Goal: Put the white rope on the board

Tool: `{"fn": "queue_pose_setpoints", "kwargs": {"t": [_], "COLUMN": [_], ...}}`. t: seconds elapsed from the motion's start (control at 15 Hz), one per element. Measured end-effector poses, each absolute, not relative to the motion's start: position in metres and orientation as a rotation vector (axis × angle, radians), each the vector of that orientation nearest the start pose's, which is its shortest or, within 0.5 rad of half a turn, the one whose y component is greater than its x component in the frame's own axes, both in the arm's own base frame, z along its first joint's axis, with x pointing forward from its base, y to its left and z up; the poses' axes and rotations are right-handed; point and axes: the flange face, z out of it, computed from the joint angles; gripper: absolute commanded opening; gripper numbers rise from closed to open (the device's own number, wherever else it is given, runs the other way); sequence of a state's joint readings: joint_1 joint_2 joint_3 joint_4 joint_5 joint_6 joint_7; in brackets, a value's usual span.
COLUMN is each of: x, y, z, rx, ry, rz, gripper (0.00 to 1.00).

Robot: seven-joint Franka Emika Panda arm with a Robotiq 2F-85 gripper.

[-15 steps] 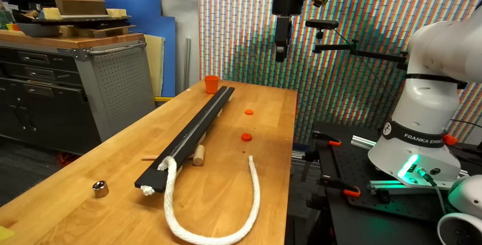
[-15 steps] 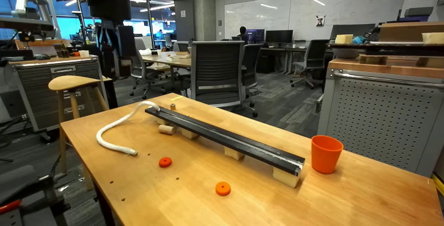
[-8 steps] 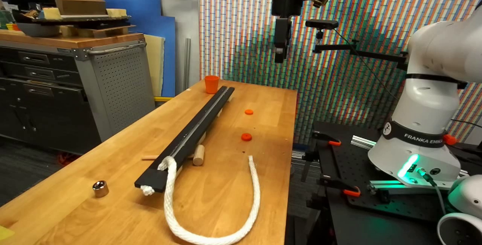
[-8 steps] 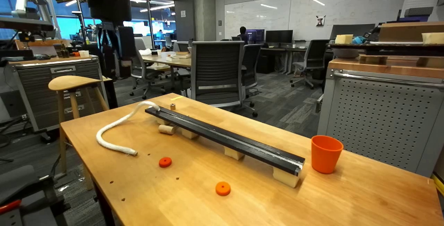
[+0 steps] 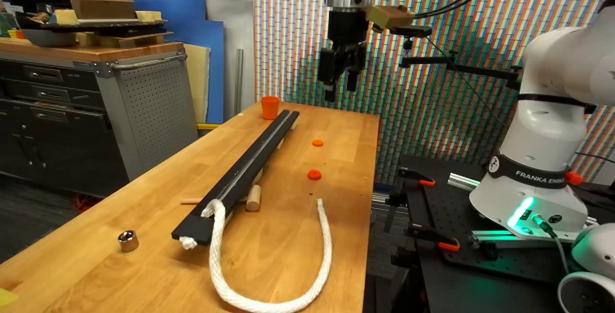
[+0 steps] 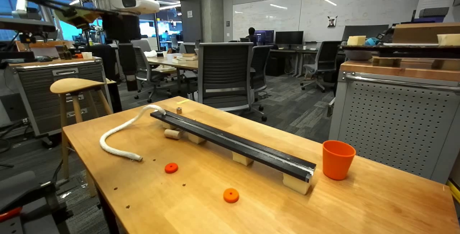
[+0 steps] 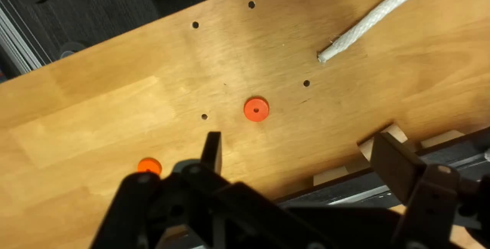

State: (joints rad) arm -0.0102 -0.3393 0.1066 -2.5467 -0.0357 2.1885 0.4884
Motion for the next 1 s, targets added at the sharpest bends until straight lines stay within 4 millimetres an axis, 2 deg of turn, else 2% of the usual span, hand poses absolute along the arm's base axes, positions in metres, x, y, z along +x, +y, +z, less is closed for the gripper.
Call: {"fn": "queue_pose_setpoints", "kwargs": {"t": [0.2,0.53,0.8,1.0], "x": [0.425,0.45,0.472,0.481], "y": [0.059,0.069,0.084,0.096], "z": [0.354,0.293,0.254,0.231], "rx": [-3.113,-3.012,-2.909,-2.824], "ry": [0.836,1.171,1.342,1.43], "rz": [0.05,0.205,0.334,0.432], "gripper": [1.0,1.0,1.0,1.0]}}
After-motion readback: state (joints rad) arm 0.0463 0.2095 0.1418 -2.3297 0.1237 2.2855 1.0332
